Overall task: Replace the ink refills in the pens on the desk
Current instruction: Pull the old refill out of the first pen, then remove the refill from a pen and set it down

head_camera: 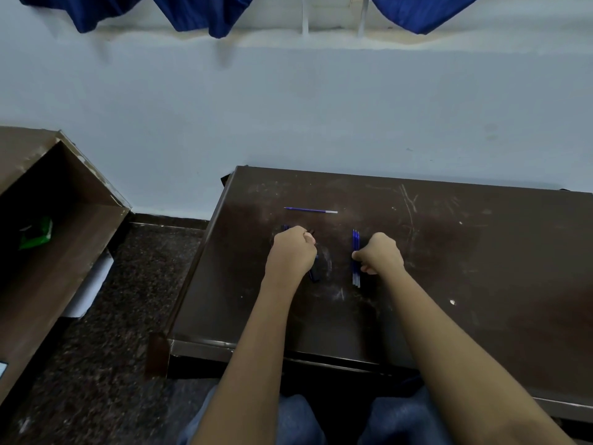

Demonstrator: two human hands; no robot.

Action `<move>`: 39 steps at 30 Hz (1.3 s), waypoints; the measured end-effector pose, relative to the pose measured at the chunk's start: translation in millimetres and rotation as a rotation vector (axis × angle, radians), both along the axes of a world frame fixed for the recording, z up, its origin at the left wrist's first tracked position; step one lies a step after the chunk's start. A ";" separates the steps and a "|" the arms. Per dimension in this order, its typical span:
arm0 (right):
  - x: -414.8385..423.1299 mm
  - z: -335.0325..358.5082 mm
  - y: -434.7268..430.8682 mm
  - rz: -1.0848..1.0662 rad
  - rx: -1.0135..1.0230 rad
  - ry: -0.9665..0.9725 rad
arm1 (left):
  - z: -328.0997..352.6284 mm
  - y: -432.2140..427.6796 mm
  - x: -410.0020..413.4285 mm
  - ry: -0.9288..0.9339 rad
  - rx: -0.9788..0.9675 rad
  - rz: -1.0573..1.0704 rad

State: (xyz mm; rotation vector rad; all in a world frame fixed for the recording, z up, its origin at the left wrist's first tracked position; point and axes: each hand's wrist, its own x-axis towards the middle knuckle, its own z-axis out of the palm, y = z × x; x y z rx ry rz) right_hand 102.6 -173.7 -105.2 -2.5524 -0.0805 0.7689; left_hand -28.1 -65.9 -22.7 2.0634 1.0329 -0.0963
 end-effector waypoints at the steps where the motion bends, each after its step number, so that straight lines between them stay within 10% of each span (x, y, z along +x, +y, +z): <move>1: 0.7 -0.3 -0.1 -0.002 0.007 0.010 | -0.3 -0.5 -0.4 -0.017 0.004 0.002; 9: 11.9 8.3 -8.5 -0.060 0.165 0.091 | 11.3 -1.5 -4.2 -0.099 -0.042 -0.035; 19: -2.0 92.1 16.4 -0.135 1.106 0.112 | 3.0 2.4 0.5 -0.167 -0.138 0.018; 39: -19.5 79.3 27.2 0.115 1.103 0.051 | -17.3 31.2 -12.2 -0.212 -0.127 -0.058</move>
